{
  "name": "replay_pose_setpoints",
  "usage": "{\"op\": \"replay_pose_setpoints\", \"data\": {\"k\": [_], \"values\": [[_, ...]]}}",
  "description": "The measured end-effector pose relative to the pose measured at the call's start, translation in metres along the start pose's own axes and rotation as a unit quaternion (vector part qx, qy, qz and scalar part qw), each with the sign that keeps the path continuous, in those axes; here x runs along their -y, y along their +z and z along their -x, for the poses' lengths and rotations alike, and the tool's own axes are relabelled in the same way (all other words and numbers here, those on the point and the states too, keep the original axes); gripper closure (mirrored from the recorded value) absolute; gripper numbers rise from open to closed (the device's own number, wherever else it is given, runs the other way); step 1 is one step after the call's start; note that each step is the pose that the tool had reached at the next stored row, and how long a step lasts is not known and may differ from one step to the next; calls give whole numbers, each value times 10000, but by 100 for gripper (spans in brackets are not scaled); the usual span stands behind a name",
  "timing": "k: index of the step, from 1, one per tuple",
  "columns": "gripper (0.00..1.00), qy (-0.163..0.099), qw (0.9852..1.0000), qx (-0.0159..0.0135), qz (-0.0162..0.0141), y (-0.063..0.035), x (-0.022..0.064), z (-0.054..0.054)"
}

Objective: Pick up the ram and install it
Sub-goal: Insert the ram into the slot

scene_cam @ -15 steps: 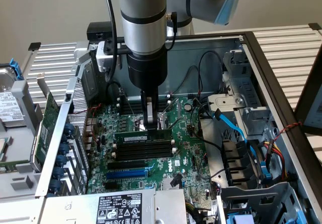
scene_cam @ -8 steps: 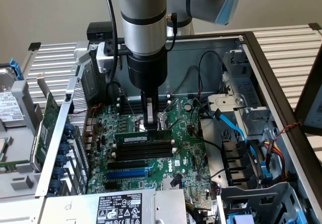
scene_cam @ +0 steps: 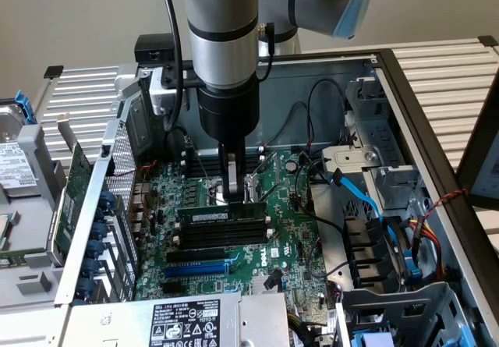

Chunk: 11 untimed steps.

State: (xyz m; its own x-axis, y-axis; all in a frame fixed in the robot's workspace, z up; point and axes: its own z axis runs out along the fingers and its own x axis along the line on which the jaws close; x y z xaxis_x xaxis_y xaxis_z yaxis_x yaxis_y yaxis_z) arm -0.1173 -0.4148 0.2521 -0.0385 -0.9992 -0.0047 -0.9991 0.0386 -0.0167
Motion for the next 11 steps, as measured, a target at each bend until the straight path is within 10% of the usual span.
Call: {"op": "replay_pose_setpoints", "data": {"k": [11], "values": [[88, 0, 10000, 0, 0, 83, -1, -10]]}}
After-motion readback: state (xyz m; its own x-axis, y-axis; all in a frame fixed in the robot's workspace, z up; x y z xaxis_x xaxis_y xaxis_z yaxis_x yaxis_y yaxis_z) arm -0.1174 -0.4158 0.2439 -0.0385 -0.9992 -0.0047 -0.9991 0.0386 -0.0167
